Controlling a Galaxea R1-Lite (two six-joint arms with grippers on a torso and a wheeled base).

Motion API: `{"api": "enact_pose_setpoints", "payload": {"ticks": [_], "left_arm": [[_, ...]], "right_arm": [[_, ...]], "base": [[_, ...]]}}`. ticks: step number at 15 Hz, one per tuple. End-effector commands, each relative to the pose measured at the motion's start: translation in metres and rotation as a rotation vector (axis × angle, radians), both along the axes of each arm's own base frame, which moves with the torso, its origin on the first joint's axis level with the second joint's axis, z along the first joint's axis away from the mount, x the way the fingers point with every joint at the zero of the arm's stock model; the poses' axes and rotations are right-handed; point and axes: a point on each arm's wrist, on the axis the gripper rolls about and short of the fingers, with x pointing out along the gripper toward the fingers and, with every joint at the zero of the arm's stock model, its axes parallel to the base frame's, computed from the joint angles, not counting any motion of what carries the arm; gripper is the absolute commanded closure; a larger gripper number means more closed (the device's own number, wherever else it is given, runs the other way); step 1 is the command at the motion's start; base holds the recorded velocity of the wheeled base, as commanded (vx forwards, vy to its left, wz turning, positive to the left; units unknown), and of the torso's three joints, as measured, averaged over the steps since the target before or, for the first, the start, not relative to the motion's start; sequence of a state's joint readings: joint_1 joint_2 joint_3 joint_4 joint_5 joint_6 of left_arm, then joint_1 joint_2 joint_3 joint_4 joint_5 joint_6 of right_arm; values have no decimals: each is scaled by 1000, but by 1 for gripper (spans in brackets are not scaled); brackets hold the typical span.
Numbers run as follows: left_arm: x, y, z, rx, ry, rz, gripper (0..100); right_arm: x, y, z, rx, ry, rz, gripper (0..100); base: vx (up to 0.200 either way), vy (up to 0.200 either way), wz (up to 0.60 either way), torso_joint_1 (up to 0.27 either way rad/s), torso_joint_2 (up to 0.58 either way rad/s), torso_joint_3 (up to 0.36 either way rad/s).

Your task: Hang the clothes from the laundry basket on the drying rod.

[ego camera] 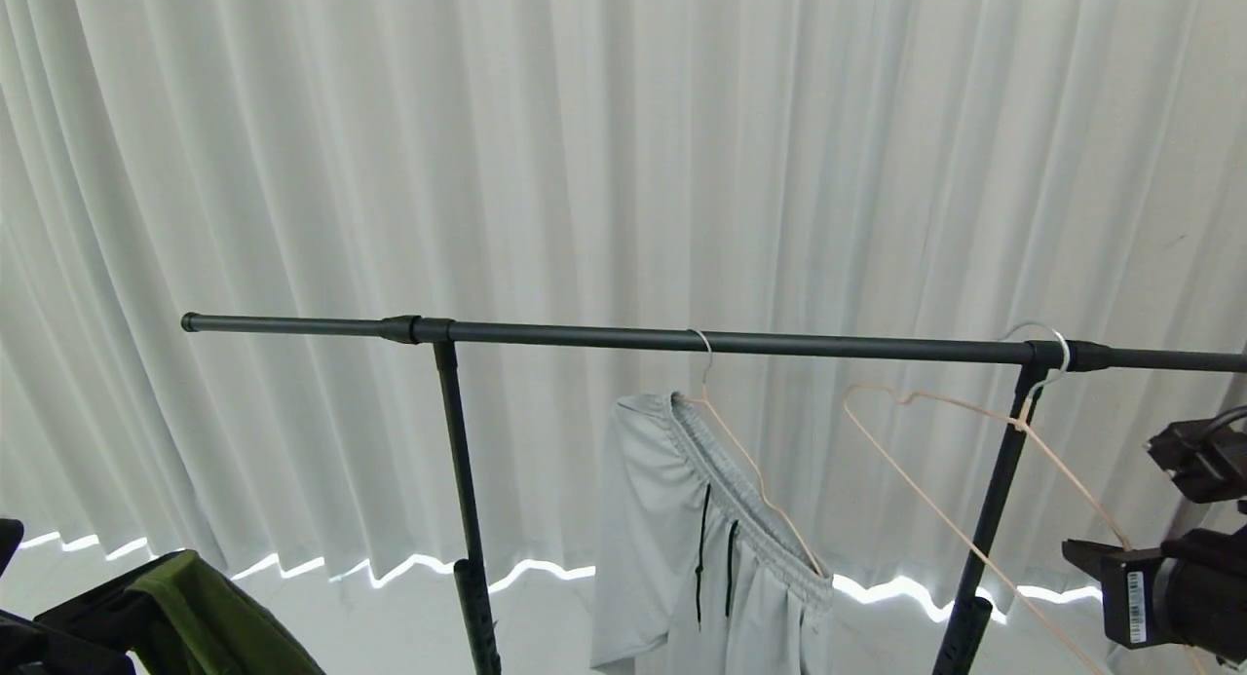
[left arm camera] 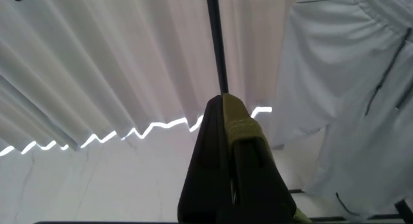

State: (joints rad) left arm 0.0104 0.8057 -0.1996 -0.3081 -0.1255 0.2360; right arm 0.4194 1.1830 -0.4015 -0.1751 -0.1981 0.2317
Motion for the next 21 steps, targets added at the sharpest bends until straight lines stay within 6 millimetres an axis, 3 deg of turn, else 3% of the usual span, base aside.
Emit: {"api": "enact_pose_setpoints", "payload": {"ticks": [1, 8, 13, 15, 18, 21], "left_arm": [[4, 0, 0, -9, 19, -8, 100], [10, 0, -6, -13, 69, -17, 100], [10, 0, -18, -5, 129, -17, 100], [25, 0, -5, 26, 118, -31, 100], [67, -7, 17, 37, 131, -56, 100], [113, -34, 37, 94, 120, -54, 100]], "right_arm": [[-7, -3, 5, 13, -33, 0, 100], [-7, -2, 0, -8, -13, 34, 100], [-6, 1, 1, 29, -1, 117, 100], [-4, 7, 9, 60, -16, 206, 100], [2, 24, 18, 85, -24, 331, 100], [-2, 44, 21, 114, -6, 460, 100]], "base": [[-200, 0, 0, -7, 2, 7], [-200, 0, 0, 1, 1, 2], [0, 0, 0, 0, 0, 0], [0, 0, 0, 0, 0, 0], [0, 0, 0, 0, 0, 0], [0, 0, 0, 0, 0, 0]]}}
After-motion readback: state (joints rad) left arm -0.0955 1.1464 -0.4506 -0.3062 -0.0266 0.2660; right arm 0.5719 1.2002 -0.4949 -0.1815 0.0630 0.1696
